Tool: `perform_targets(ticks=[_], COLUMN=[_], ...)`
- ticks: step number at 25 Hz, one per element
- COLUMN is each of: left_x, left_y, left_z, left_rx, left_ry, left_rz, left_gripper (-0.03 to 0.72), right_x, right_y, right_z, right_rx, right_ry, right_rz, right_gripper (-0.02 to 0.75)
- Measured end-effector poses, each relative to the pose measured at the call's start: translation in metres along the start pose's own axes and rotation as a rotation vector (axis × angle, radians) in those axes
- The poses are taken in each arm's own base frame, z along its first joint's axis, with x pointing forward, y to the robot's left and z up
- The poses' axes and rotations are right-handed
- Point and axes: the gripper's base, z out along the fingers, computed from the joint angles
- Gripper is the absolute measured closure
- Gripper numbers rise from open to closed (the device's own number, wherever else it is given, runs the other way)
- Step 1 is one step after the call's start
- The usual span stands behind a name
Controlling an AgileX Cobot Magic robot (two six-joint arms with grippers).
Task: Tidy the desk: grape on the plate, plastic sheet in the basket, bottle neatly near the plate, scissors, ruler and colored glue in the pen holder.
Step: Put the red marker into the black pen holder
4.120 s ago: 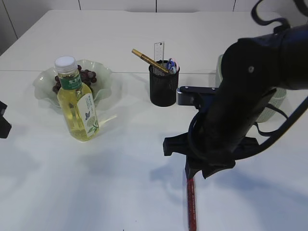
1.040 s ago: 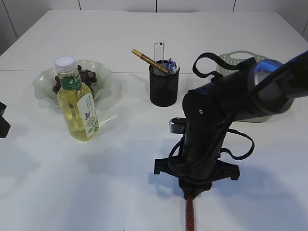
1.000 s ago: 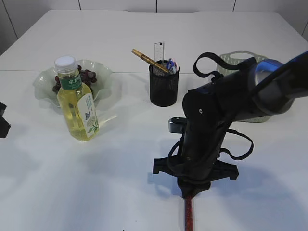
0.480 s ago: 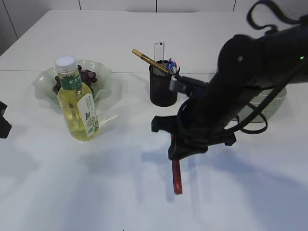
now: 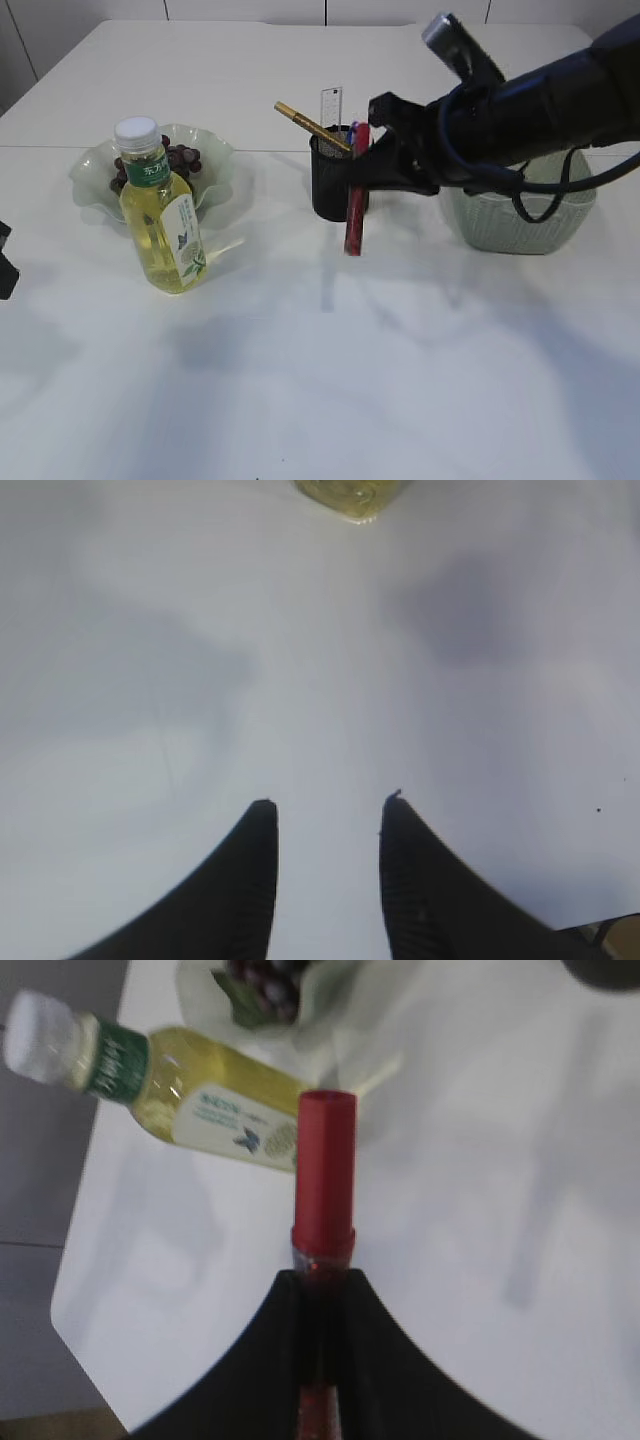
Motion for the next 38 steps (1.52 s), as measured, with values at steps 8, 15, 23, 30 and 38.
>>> perform_targets(ticks=[8,15,23,30,38], left_x=[0.003,0.004,0.005,0.005,0.005], left_y=[0.0,0.0,0.0,0.0,0.0], left_z=[0.0,0.0,0.0,0.0,0.0], left_rx=[-0.002,-0.002,-0.002,-0.002,-0.002], left_ry=[0.029,0.048,0.056,0.058,0.052], left_rz=[0.0,-0.002,-0.002,-0.002,-0.002], left_gripper=[0.435,0.435,0.435,0.435,0.435], right_x=[-0.031,-0.07,-0.117,-0.129,-0.123], right_y=[0.0,-0.002,-0.022,-0.06,-0.074], right_z=[0.003,0.012,0.039,0.073,0.089], right_rx=[-0.102,0.003,0.048,0.067,0.052], right_ry=[-0.287,-0.408,-0.483,-0.473,-0.443], right_rz=[-0.272,-0.566,-0.71,-0.713,-0.72], right_gripper=[0.657,0.657,0.657,0.657,0.657])
